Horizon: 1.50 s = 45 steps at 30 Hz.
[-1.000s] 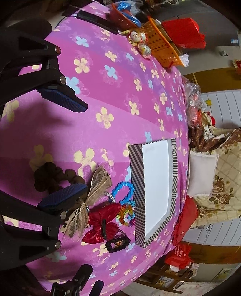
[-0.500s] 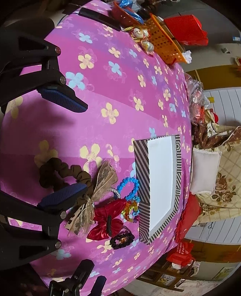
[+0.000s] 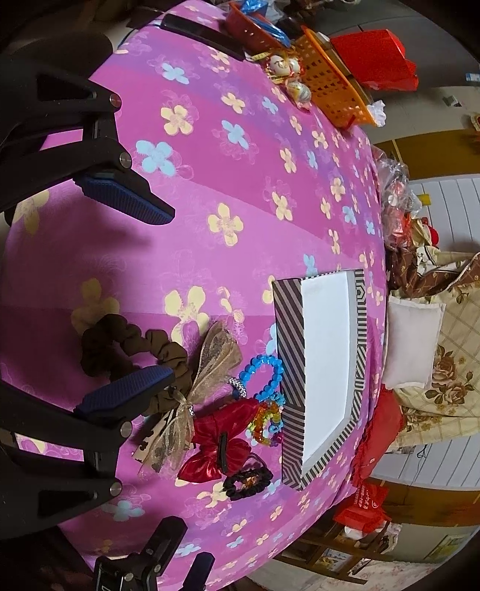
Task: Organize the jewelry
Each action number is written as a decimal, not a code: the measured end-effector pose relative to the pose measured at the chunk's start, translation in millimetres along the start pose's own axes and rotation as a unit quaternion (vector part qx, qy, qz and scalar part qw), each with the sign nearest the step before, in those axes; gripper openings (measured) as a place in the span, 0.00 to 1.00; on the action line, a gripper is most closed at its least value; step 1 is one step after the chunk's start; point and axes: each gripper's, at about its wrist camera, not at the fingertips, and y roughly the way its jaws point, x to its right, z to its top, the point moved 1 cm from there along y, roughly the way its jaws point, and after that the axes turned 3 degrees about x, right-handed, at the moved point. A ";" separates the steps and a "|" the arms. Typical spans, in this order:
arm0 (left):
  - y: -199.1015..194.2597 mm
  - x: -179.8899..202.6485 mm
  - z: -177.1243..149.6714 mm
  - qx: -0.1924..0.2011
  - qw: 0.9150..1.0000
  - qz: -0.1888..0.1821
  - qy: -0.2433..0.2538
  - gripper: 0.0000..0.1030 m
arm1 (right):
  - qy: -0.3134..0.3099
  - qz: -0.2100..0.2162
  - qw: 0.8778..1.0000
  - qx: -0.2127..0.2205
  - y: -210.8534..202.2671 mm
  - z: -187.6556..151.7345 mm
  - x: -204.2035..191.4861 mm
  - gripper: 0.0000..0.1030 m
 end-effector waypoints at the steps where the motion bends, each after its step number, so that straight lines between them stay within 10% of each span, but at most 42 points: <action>1: 0.2 0.1 -0.7 0.000 1.000 0.000 0.000 0.53 | 0.000 0.000 1.000 0.000 0.3 -0.3 0.2 1.00; 45: 1.3 -2.1 -16.0 -0.037 0.998 -0.052 -0.009 0.53 | -0.010 0.004 1.000 -0.011 5.7 -3.0 -6.3 1.00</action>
